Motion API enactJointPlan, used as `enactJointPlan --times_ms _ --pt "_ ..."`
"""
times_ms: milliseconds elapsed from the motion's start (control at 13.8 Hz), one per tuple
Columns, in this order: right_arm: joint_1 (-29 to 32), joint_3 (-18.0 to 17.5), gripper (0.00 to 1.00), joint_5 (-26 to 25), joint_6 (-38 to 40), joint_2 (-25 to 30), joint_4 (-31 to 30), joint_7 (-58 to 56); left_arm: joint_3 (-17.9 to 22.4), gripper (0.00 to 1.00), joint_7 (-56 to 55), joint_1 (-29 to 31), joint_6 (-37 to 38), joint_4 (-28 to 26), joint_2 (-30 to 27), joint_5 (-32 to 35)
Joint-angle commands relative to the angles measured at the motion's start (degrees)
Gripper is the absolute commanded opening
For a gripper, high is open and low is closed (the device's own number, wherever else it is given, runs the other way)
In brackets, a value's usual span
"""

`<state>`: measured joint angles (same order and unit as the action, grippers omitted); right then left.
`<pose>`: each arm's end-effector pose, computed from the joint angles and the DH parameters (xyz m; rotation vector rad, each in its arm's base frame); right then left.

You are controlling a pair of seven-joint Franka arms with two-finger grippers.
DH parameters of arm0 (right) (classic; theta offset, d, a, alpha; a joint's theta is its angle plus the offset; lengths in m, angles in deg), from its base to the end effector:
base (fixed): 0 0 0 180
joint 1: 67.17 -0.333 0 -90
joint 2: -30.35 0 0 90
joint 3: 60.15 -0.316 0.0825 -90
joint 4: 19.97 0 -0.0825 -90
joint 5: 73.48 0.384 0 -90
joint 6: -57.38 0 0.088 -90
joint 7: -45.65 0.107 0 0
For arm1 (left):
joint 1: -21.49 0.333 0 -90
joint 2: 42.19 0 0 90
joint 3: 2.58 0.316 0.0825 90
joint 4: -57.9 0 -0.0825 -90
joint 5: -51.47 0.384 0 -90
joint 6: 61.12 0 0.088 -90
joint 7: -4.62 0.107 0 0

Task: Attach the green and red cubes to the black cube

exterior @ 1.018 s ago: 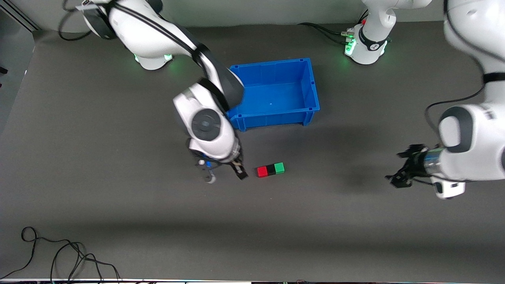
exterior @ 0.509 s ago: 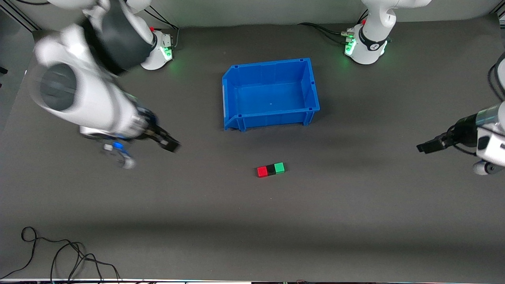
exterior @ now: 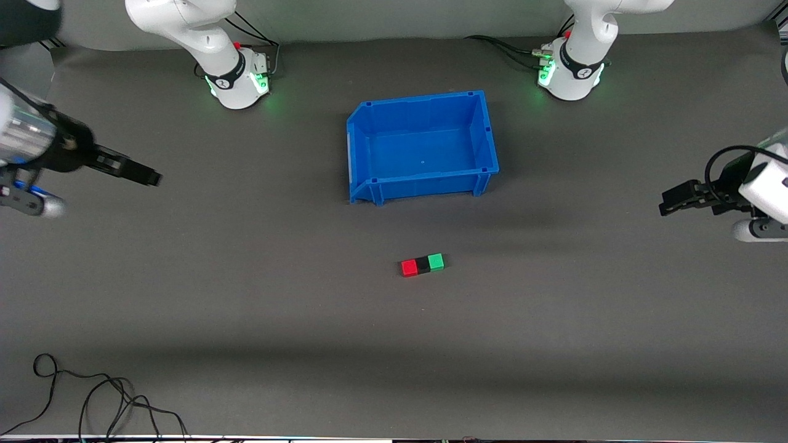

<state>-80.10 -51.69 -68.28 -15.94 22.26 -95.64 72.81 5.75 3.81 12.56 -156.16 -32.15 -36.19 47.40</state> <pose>0.5623 0.0627 0.6379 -3.0553 0.5848 0.3004 0.5913 -0.0173 0.5724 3.0861 0.0152 -0.0265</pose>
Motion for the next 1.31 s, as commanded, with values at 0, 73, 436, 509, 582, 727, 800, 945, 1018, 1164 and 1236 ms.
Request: enactJointPlan --times_ms 0,73,436,509,582,727,800,945,1018,1164,1236 --pt "-0.6 0.8 0.99 -3.4 -1.9 3.8 -6.0 -6.2 0.3 1.00 1.2 -1.5 1.1 -0.1 -1.0 2.0" --pt "-0.6 0.8 0.99 -4.5 -2.8 3.7 -6.3 -6.5 0.3 1.00 1.2 -1.4 1.2 -0.2 -1.2 2.0" --pt "-0.9 2.7 0.99 -5.5 -13.2 7.5 -16.2 -9.6 -3.7 1.00 1.4 2.7 0.6 -2.1 -3.1 2.1" --pt "-0.9 2.9 0.99 -5.5 -15.1 8.4 -17.7 -11.3 -6.5 1.00 1.6 5.2 0.6 -2.2 -3.1 2.1" --pt "-0.9 2.9 0.99 -5.5 -15.4 8.7 -18.3 -12.0 -7.2 1.00 1.6 5.9 0.5 -2.4 -3.1 2.1" --pt "-0.9 3.2 0.99 -6.1 -15.5 8.8 -18.5 -12.1 -7.4 1.00 1.6 6.6 0.2 -3.4 -3.6 2.1" --pt "-0.9 3.5 0.99 -6.1 -15.5 8.7 -18.5 -12.1 -7.6 1.00 1.7 7.0 0.2 -3.7 -4.1 2.1" --pt "-1.0 3.5 0.99 -6.1 -15.4 8.7 -18.5 -12.1 -8.6 1.00 1.9 7.7 0.3 -3.8 -4.2 2.1" --pt "-1.0 3.5 0.99 -6.1 -15.5 8.7 -18.5 -12.1 -8.6 1.00 2.0 7.7 0.5 -3.7 -4.4 2.1" --pt "-1.0 3.5 0.99 -6.1 -15.6 8.6 -18.4 -12.2 -8.5 1.00 2.0 7.7 1.1 -3.7 -4.6 2.1" --pt "-0.9 3.5 0.99 -6.1 -16.3 8.6 -18.5 -12.2 -8.5 1.00 2.1 7.7 1.2 -3.7 -4.8 2.2"
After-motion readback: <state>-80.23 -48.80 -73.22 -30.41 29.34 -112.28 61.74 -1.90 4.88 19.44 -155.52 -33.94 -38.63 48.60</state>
